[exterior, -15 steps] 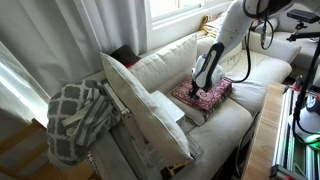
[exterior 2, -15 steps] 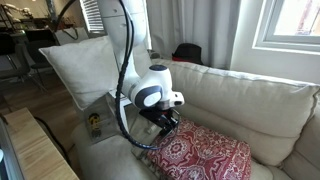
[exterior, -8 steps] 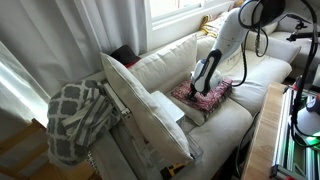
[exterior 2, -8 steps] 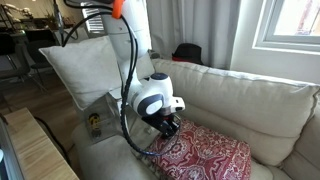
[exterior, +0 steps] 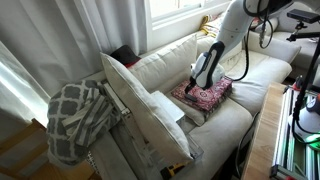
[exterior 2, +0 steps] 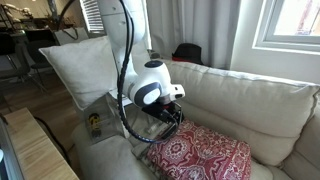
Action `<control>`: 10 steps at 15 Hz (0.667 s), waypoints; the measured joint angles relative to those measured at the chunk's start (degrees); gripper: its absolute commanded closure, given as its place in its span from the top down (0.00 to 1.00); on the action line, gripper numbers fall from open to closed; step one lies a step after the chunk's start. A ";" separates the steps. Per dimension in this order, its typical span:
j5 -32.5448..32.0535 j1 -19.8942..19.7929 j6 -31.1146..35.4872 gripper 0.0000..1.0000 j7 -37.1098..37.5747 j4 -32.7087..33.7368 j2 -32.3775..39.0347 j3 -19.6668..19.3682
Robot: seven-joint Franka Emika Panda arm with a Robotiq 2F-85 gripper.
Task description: Put the pillow upright then put the remote on top of the red and white cloth
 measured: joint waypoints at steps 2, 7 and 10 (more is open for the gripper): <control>0.00 0.52 -0.58 1.00 1.15 -5.78 -5.99 -0.45; 0.00 0.45 -10.15 1.00 2.34 -19.50 -22.62 -0.18; 0.27 0.03 -19.04 1.00 2.34 -25.73 -32.83 1.11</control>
